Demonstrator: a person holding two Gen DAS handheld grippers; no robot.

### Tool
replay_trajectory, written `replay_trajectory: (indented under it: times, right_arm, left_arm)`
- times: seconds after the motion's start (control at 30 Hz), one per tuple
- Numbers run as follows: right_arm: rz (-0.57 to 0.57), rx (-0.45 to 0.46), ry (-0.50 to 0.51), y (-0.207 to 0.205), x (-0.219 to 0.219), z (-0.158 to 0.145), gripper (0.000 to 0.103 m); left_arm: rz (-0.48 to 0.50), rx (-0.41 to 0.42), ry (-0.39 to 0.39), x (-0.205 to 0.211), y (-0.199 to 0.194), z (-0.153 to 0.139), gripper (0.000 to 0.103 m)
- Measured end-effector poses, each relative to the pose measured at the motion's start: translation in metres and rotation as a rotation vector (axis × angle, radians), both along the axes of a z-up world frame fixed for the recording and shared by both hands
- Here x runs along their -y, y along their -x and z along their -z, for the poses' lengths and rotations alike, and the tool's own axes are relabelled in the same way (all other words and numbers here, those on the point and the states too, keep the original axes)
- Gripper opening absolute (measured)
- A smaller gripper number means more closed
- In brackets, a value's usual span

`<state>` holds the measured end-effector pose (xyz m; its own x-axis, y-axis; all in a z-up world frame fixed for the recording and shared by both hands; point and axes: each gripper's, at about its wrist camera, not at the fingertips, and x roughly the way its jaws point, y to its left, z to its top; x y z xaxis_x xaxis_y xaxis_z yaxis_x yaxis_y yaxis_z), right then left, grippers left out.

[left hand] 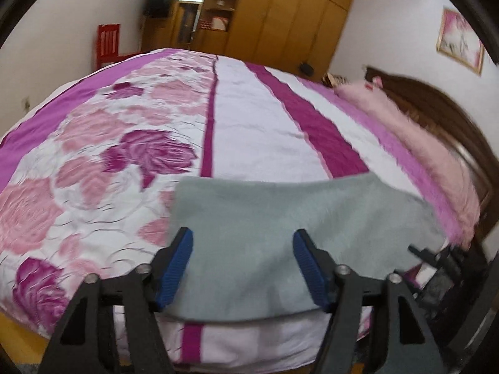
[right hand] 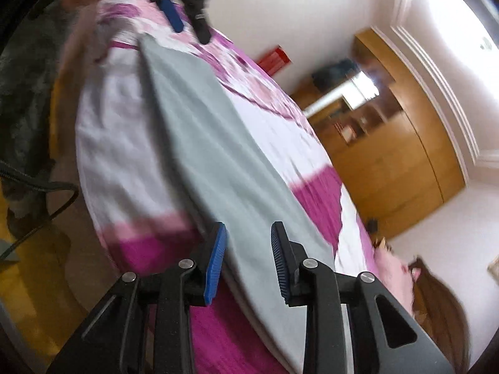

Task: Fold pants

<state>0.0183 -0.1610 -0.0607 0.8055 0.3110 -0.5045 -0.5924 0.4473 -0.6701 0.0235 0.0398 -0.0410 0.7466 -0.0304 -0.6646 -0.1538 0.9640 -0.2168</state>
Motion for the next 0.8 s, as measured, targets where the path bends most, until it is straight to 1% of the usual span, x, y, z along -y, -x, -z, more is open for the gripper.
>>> replay_trajectory:
  times: [0.07, 0.13, 0.17, 0.23, 0.33, 0.37, 0.4, 0.5, 0.57, 0.63, 0.7, 0.8]
  right_arm:
    - [-0.020, -0.036, -0.026, -0.001, 0.004, 0.001, 0.029]
    - [-0.035, -0.028, -0.016, 0.004, 0.002, 0.005, 0.027]
    - [-0.047, -0.016, -0.006, 0.009, 0.001, 0.007, 0.027]
    - [-0.070, 0.010, 0.018, 0.014, -0.003, 0.013, 0.027]
    - [-0.069, 0.011, 0.048, 0.016, -0.004, 0.024, 0.026]
    - [-0.065, -0.011, 0.041, 0.015, -0.002, 0.024, 0.023]
    - [-0.061, -0.030, 0.022, 0.013, 0.000, 0.022, 0.013]
    - [-0.040, -0.062, -0.062, 0.004, 0.010, 0.009, 0.005]
    - [-0.024, -0.094, -0.082, 0.000, 0.010, 0.005, 0.004]
    - [-0.021, -0.089, -0.084, 0.000, 0.008, 0.002, 0.004]
    - [-0.030, -0.080, -0.054, 0.005, 0.007, 0.005, 0.003]
    - [-0.043, -0.062, -0.010, 0.013, 0.006, 0.011, 0.003]
  left_arm:
    - [0.006, -0.031, -0.054, 0.009, -0.009, 0.007, 0.061]
    - [0.008, -0.080, -0.105, 0.015, -0.016, 0.016, 0.056]
    - [0.006, -0.101, -0.120, 0.017, -0.018, 0.021, 0.056]
    - [0.003, -0.123, -0.132, 0.018, -0.017, 0.028, 0.055]
    - [-0.003, -0.130, -0.147, 0.018, -0.014, 0.032, 0.056]
    - [-0.007, -0.130, -0.151, 0.017, -0.014, 0.033, 0.056]
    - [-0.011, -0.132, -0.155, 0.016, -0.014, 0.034, 0.056]
    - [-0.021, -0.140, -0.164, 0.015, -0.014, 0.035, 0.056]
    - [-0.025, -0.145, -0.172, 0.014, -0.014, 0.036, 0.056]
    - [-0.036, -0.150, -0.195, 0.014, -0.014, 0.036, 0.056]
    - [-0.051, -0.156, -0.205, 0.012, -0.014, 0.037, 0.056]
    - [-0.060, -0.159, -0.193, 0.008, -0.013, 0.038, 0.056]
